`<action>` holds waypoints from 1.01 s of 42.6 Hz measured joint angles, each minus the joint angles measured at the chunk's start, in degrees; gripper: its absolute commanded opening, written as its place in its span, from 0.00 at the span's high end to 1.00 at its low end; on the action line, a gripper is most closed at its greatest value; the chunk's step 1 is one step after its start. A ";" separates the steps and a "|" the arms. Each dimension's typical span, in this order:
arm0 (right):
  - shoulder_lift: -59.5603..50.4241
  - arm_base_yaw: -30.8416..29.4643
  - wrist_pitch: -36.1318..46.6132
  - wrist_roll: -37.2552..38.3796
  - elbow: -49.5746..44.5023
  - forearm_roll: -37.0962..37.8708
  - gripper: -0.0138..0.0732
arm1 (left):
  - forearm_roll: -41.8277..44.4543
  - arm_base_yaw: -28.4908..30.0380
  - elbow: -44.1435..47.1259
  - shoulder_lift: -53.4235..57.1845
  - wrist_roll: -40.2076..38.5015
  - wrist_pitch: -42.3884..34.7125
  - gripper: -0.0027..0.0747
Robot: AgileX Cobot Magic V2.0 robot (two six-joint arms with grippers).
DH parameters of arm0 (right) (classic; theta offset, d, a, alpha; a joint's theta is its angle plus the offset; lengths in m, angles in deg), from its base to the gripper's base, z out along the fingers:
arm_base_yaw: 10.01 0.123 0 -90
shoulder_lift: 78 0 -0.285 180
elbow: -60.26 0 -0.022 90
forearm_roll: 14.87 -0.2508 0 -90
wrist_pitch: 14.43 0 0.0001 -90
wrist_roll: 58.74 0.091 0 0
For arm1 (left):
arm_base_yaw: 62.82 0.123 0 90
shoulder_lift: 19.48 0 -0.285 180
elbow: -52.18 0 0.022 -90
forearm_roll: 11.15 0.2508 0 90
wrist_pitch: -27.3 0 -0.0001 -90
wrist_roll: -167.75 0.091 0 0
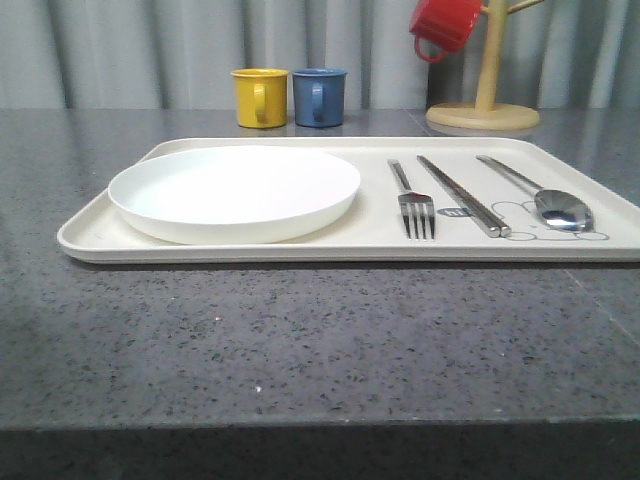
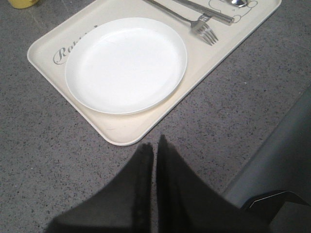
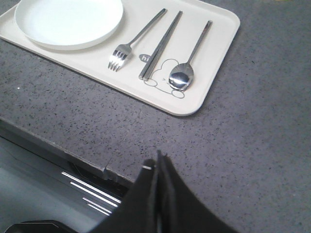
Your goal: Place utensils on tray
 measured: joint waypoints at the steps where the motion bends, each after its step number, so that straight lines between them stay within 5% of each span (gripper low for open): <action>1: 0.00 0.00 0.04 0.00 0.00 0.00 0.92 | 0.00 0.00 0.00 0.00 0.00 0.00 0.99; 27: 0.00 0.00 0.04 0.00 0.00 0.00 0.92 | -0.06 0.14 0.04 1.02 0.00 -0.20 0.99; 35: 0.00 0.00 0.04 0.00 -0.09 0.00 0.92 | -0.74 7.68 1.32 5.57 0.00 -2.57 0.99; 43: 0.00 0.00 0.04 0.00 -0.09 0.00 0.92 | -1.44 20.08 12.10 15.69 0.00 -17.00 0.99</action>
